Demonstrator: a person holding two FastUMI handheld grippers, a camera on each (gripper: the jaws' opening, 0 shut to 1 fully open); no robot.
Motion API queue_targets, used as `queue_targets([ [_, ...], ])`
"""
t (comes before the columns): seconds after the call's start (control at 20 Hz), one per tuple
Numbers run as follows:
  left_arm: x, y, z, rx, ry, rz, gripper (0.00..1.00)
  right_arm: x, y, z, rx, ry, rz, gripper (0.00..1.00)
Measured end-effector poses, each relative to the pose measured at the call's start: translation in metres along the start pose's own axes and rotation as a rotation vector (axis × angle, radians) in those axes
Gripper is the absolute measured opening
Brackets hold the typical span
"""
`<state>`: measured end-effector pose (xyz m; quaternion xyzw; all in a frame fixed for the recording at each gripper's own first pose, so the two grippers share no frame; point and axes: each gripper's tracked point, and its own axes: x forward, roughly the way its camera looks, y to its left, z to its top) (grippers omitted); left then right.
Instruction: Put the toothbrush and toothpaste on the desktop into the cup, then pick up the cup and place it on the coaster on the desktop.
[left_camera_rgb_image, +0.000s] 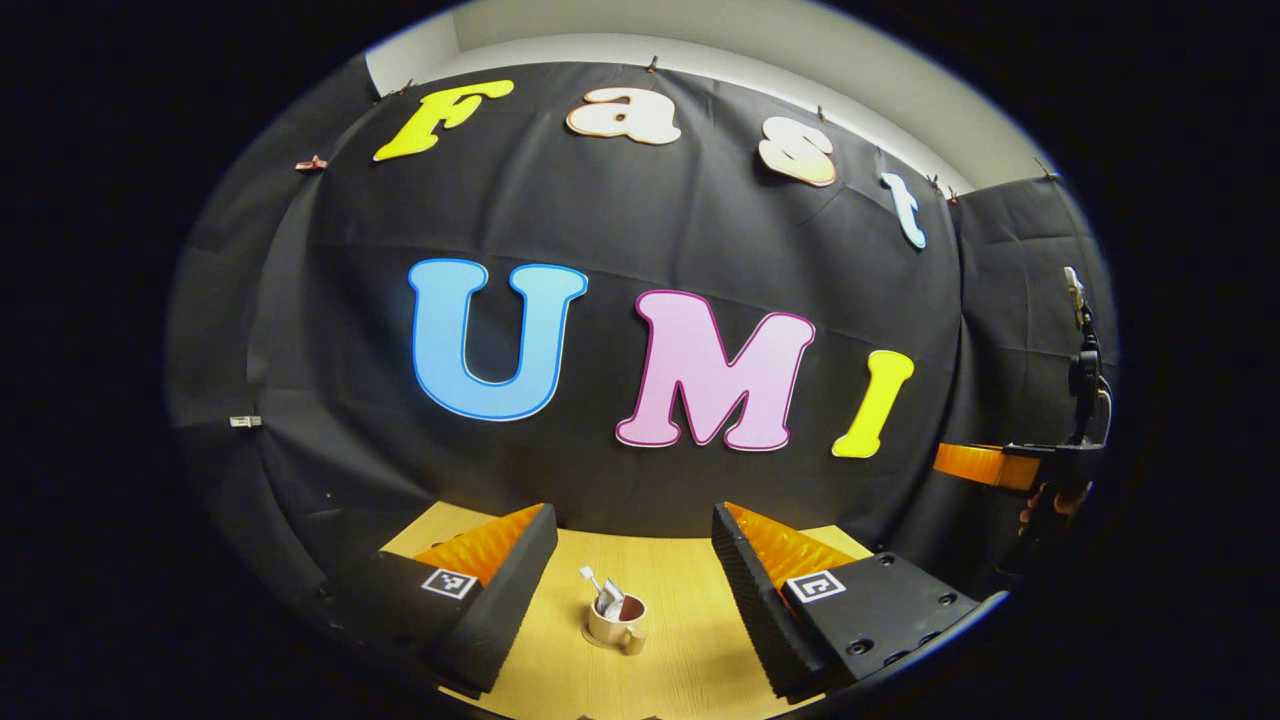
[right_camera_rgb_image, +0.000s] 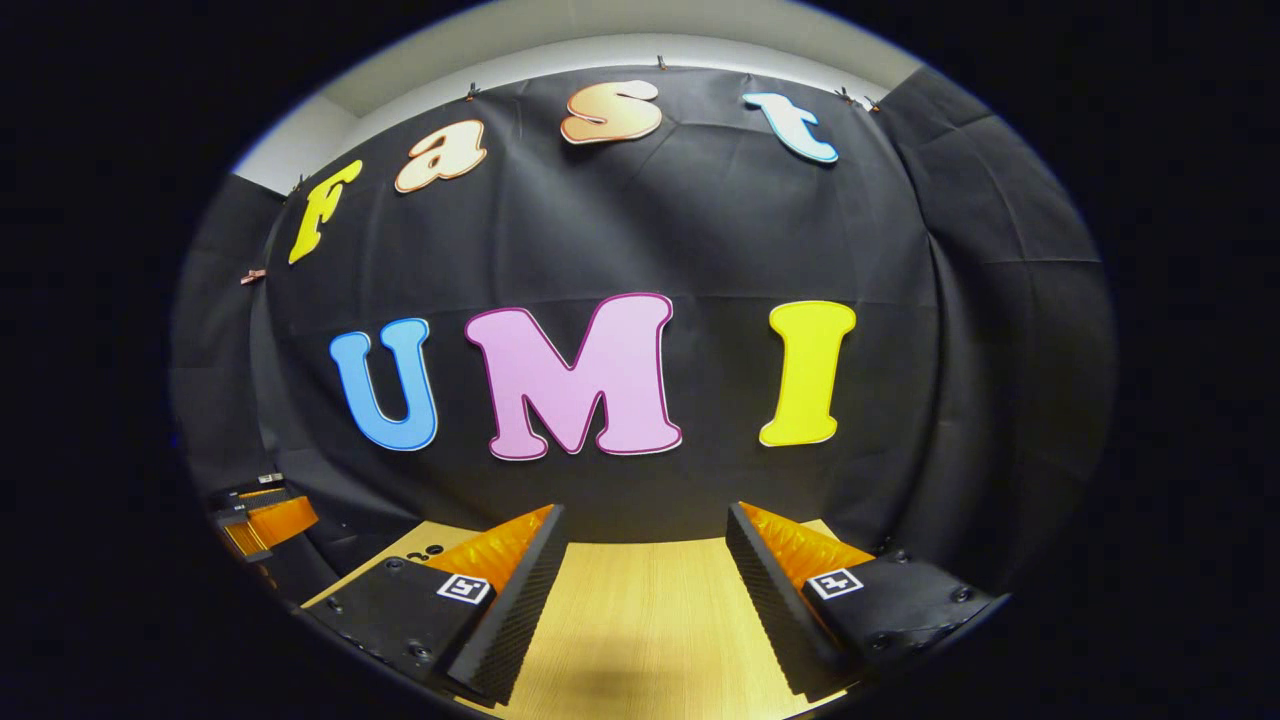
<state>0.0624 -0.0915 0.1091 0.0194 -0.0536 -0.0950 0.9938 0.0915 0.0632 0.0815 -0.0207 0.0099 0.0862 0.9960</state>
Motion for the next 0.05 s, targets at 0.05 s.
queue_targets([
  [0.05, 0.0006, 0.0011, 0.0003, 0.000, 0.001, 0.006, 0.96, -0.0005, 0.0006, -0.0007, -0.006, 0.002, 0.006, 0.98],
])
